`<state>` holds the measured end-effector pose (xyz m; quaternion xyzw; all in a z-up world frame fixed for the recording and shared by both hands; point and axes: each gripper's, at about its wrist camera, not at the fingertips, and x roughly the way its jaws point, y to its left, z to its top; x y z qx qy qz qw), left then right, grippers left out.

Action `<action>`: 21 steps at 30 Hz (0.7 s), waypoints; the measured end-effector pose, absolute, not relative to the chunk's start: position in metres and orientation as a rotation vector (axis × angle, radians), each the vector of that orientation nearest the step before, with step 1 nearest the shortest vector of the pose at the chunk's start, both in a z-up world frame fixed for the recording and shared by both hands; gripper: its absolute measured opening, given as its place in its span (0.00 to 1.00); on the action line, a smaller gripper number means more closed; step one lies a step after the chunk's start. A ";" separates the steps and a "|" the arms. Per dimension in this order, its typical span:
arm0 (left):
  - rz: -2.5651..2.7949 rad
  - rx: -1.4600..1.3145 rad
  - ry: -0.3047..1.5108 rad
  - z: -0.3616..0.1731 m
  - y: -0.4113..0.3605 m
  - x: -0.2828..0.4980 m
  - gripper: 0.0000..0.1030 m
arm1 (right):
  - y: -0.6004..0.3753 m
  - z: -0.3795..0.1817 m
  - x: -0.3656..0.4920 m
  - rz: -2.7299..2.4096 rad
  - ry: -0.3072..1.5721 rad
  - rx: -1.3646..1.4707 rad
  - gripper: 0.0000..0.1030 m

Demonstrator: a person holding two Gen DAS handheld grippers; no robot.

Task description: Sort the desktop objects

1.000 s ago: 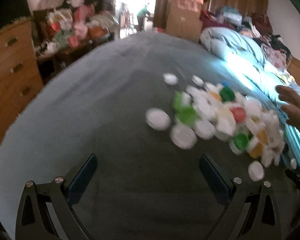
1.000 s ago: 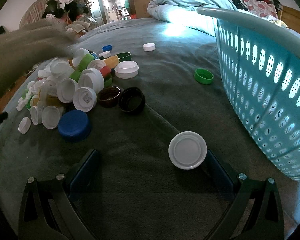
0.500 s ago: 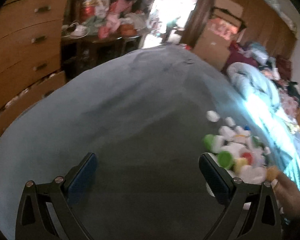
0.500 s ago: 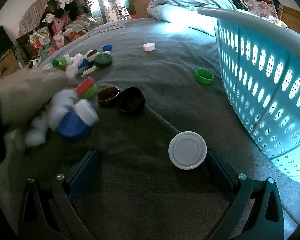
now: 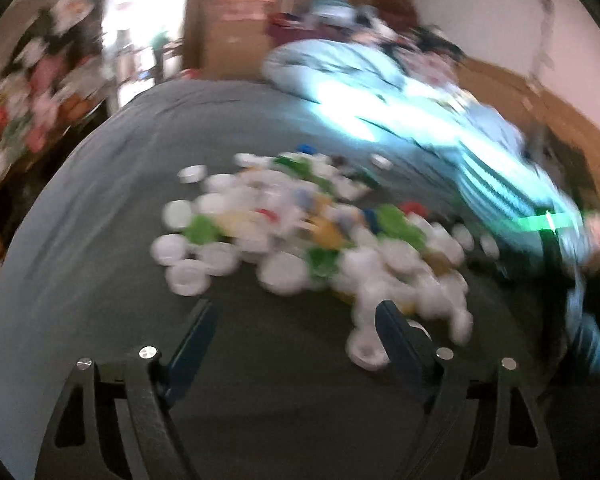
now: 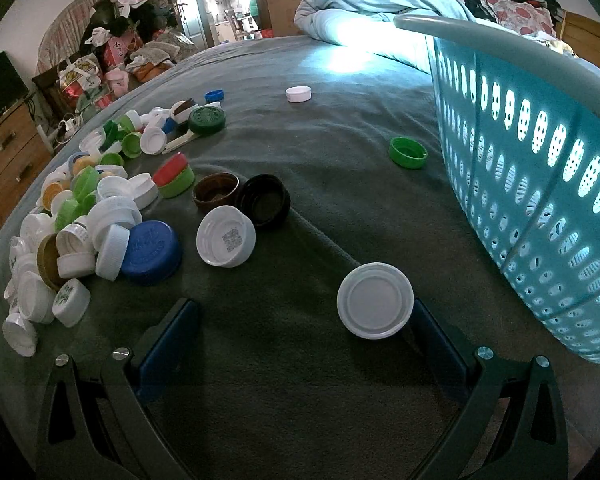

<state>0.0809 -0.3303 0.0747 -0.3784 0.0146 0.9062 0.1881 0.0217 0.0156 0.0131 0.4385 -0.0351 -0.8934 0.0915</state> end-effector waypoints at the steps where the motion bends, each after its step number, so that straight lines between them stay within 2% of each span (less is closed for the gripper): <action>1: 2.521 -1.073 0.087 0.071 -0.321 0.085 0.80 | 0.016 0.013 0.022 -2.654 -0.103 1.303 0.99; 2: 2.496 -1.085 0.106 0.067 -0.315 0.085 0.75 | 0.016 0.013 0.022 -2.654 -0.104 1.302 0.99; 6: 2.452 -1.132 0.167 0.047 -0.298 0.081 0.69 | 0.015 0.013 0.021 -2.655 -0.104 1.301 0.99; 8: 2.426 -1.173 0.160 0.038 -0.292 0.077 0.54 | 0.015 0.013 0.021 -2.654 -0.107 1.299 0.99; 9: 2.419 -1.172 0.150 0.035 -0.290 0.076 0.49 | 0.015 0.013 0.021 -2.654 -0.106 1.299 0.99; 10: 2.418 -1.167 0.143 0.034 -0.288 0.074 0.30 | 0.015 0.013 0.021 -2.655 -0.106 1.298 0.99; 15: 2.452 -1.180 0.168 0.040 -0.288 0.082 0.30 | 0.015 0.013 0.021 -2.654 -0.107 1.297 0.99; 21: 2.524 -1.174 0.032 0.059 -0.304 0.102 0.30 | 0.015 0.013 0.020 -2.654 -0.109 1.295 0.99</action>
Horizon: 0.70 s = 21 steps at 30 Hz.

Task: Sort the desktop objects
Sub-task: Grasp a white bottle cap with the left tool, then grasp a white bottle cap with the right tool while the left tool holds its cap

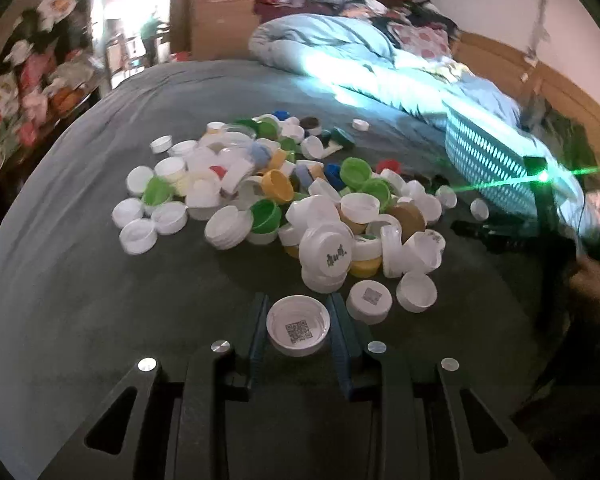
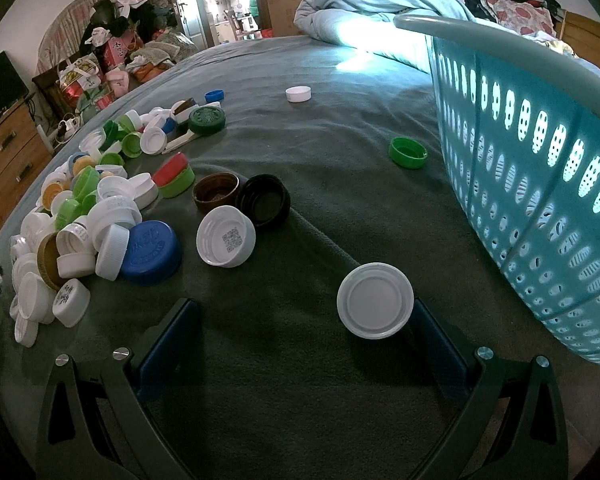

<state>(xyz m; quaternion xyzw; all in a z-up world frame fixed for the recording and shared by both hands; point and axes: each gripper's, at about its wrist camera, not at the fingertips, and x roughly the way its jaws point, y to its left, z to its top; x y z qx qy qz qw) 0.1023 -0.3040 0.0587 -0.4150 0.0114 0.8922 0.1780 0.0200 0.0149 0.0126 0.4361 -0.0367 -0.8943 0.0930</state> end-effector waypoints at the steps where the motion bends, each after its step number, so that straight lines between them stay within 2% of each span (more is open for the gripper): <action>1: 2.522 -1.184 0.016 0.059 -0.304 0.104 0.30 | 0.015 0.013 0.020 -2.655 -0.107 1.293 0.99; 8: 2.517 -1.201 0.007 0.061 -0.297 0.107 0.30 | 0.016 0.020 0.017 -2.567 -0.119 1.369 0.99; 10: 2.521 -1.208 -0.002 0.061 -0.297 0.105 0.30 | 0.019 0.033 0.021 -2.568 -0.151 1.276 0.98; 11: 2.521 -1.211 -0.009 0.060 -0.297 0.104 0.30 | 0.017 0.036 0.026 -2.562 -0.113 1.207 0.99; 12: 2.519 -1.214 -0.017 0.060 -0.298 0.104 0.30 | 0.009 0.031 0.023 -2.479 -0.029 1.230 0.99; 13: 2.517 -1.218 -0.026 0.059 -0.298 0.102 0.30 | 0.003 0.020 0.017 -2.380 -0.015 1.327 0.99; 15: 2.514 -1.225 -0.029 0.057 -0.298 0.099 0.30 | 0.000 0.017 0.021 -2.395 0.024 1.331 0.99; 21: 2.502 -1.222 -0.035 0.057 -0.293 0.096 0.30 | 0.003 0.016 0.023 -2.413 0.008 1.348 0.99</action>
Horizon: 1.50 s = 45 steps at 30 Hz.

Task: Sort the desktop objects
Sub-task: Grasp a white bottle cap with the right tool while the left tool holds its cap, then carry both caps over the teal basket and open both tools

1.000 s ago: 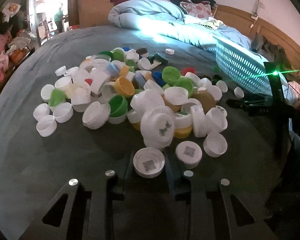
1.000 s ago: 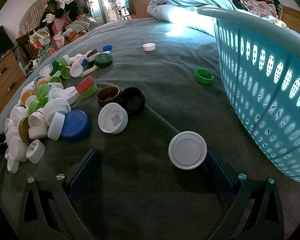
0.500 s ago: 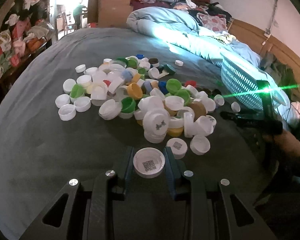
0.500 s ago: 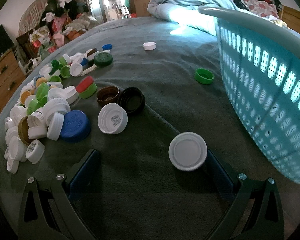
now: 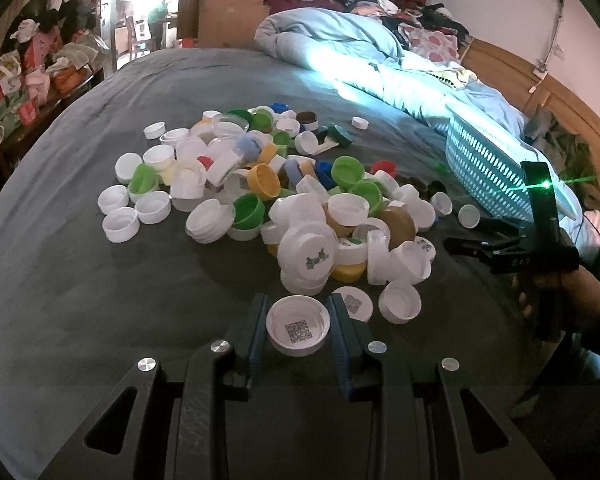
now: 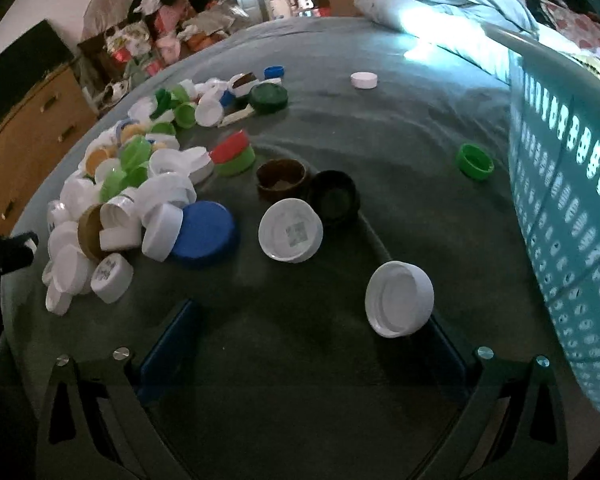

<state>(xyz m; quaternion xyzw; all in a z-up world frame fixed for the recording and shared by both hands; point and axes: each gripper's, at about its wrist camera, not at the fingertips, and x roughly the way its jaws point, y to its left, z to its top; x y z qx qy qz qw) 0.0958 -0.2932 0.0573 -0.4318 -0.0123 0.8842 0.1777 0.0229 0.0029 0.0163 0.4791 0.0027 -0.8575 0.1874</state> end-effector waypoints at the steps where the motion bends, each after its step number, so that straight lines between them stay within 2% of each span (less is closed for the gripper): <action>1: 2.499 -1.220 -0.036 0.058 -0.292 0.096 0.30 | 0.009 0.021 0.022 -2.419 -0.011 1.358 0.97; 2: 2.498 -1.220 -0.037 0.058 -0.292 0.096 0.30 | 0.015 0.025 0.021 -2.462 -0.034 1.360 0.78; 3: 2.496 -1.219 -0.040 0.059 -0.291 0.096 0.30 | 0.020 0.026 0.022 -2.496 -0.053 1.373 0.53; 6: 2.496 -1.207 -0.045 0.063 -0.292 0.098 0.31 | 0.036 0.030 0.018 -2.510 -0.085 1.378 0.25; 8: 2.502 -1.204 -0.044 0.065 -0.293 0.097 0.31 | 0.036 0.031 0.018 -2.490 -0.011 1.370 0.22; 11: 2.522 -1.199 -0.050 0.069 -0.294 0.096 0.31 | 0.039 0.034 0.018 -2.476 0.004 1.356 0.10; 19: 2.572 -1.196 -0.048 0.087 -0.296 0.102 0.31 | 0.026 0.072 0.041 -2.496 -0.030 1.174 0.10; 27: 2.539 -1.066 -0.028 0.155 -0.244 0.079 0.31 | 0.058 0.187 0.057 -2.709 -0.038 0.910 0.10; 32: 2.448 -0.951 0.045 0.220 -0.155 0.045 0.31 | 0.110 0.223 0.043 -2.844 -0.045 0.921 0.10; 37: 2.341 -1.013 0.071 0.259 -0.053 -0.006 0.31 | 0.155 0.232 0.028 -2.905 -0.058 1.011 0.10; 45: 2.153 -1.186 0.264 0.242 0.091 -0.032 0.31 | 0.210 0.225 0.039 -2.933 -0.174 1.067 0.10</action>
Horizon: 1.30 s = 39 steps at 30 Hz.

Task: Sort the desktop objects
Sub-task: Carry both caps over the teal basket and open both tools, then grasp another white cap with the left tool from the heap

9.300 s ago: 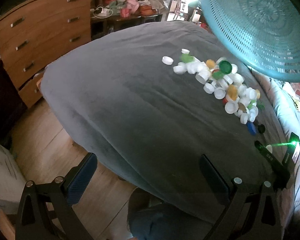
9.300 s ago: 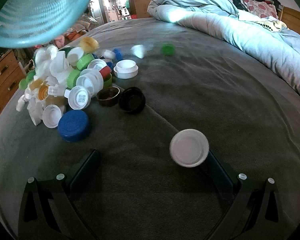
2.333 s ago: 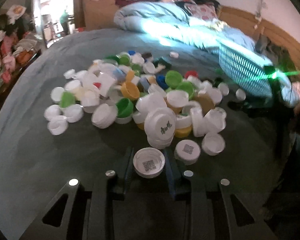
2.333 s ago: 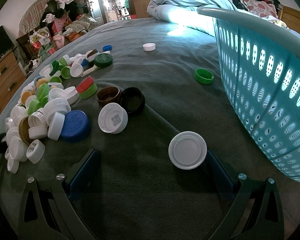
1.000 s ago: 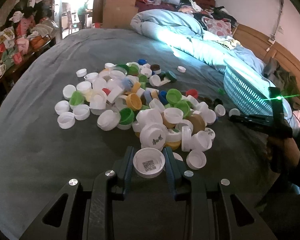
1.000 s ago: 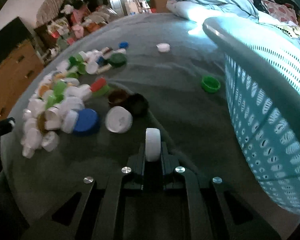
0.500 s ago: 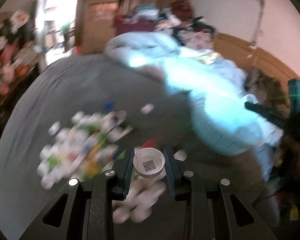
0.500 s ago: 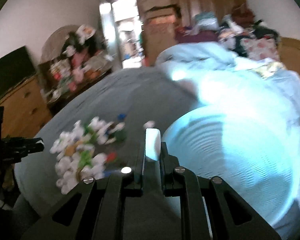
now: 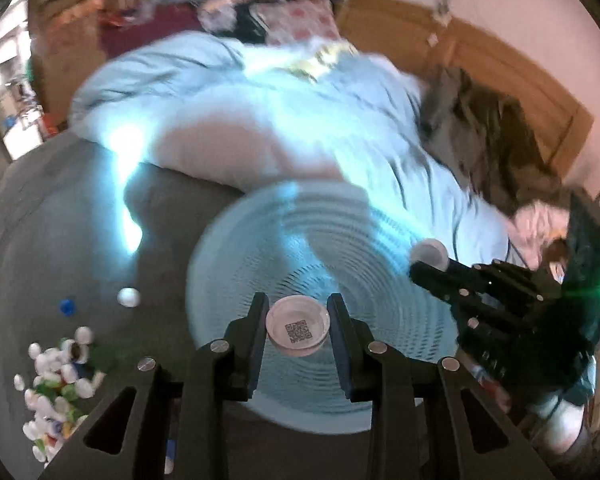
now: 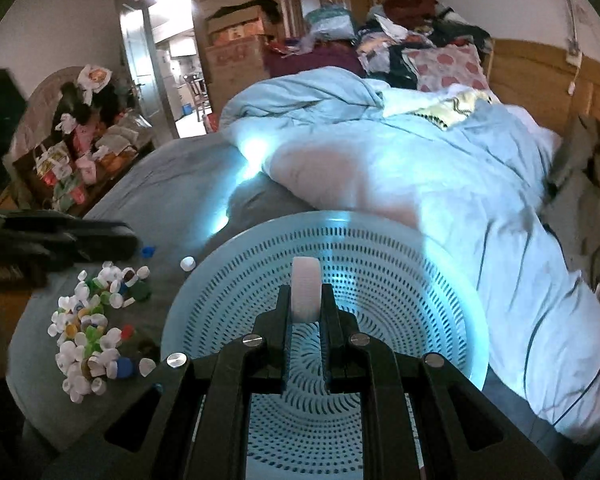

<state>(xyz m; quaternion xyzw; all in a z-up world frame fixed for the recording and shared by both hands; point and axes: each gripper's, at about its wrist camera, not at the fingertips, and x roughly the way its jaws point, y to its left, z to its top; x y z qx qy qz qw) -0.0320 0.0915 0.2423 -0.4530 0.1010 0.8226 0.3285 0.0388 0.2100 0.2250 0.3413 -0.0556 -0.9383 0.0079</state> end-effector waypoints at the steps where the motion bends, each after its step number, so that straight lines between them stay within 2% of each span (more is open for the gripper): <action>1: 2.142 -1.203 0.290 0.238 0.107 -0.032 0.41 | 0.215 0.223 0.039 -2.935 -0.191 1.069 0.10; 2: 2.141 -1.210 0.305 0.235 0.115 -0.031 0.64 | 0.217 0.221 0.040 -2.940 -0.197 1.073 0.11; 4: 2.187 -1.186 0.341 0.233 0.125 -0.026 0.88 | 0.218 0.219 0.044 -2.959 -0.195 1.078 0.18; 6: 2.225 -1.157 0.384 0.235 0.131 -0.021 0.90 | 0.219 0.220 0.051 -2.991 -0.198 1.052 0.53; 7: 2.219 -1.154 0.379 0.234 0.132 -0.021 0.90 | 0.219 0.221 0.054 -3.009 -0.203 1.030 0.59; 8: 2.216 -1.151 0.370 0.236 0.131 -0.020 0.90 | 0.219 0.223 0.057 -3.017 -0.215 1.009 0.62; 12: 2.235 -1.041 0.335 0.256 0.093 -0.005 0.92 | 0.214 0.242 0.079 -3.035 -0.290 0.855 0.62; 15: 2.331 -0.879 0.323 0.268 0.024 0.021 0.93 | 0.186 0.249 0.112 -2.996 -0.246 0.691 0.62; 18: 2.503 -0.813 0.287 0.250 -0.084 0.049 0.94 | 0.145 0.231 0.139 -2.916 -0.181 0.642 0.62; 21: 2.584 -0.978 0.179 0.198 -0.185 0.074 0.91 | 0.102 0.190 0.153 -2.784 -0.163 0.721 0.62; 24: 2.596 -1.191 0.075 0.136 -0.256 0.101 0.78 | 0.069 0.145 0.153 -2.655 -0.197 0.887 0.62; 26: 2.591 -1.282 0.016 0.099 -0.279 0.113 0.64 | 0.055 0.121 0.152 -2.586 -0.214 0.988 0.62; 28: 2.556 -1.335 0.008 0.071 -0.283 0.117 0.56 | 0.045 0.108 0.150 -2.550 -0.197 1.056 0.62; 37: 2.484 -1.304 0.064 0.034 -0.239 0.090 0.55 | 0.039 0.114 0.149 -2.585 -0.095 1.079 0.61; 39: 2.494 -1.292 0.057 0.035 -0.238 0.084 0.37 | 0.032 0.114 0.148 -2.577 -0.079 1.077 0.56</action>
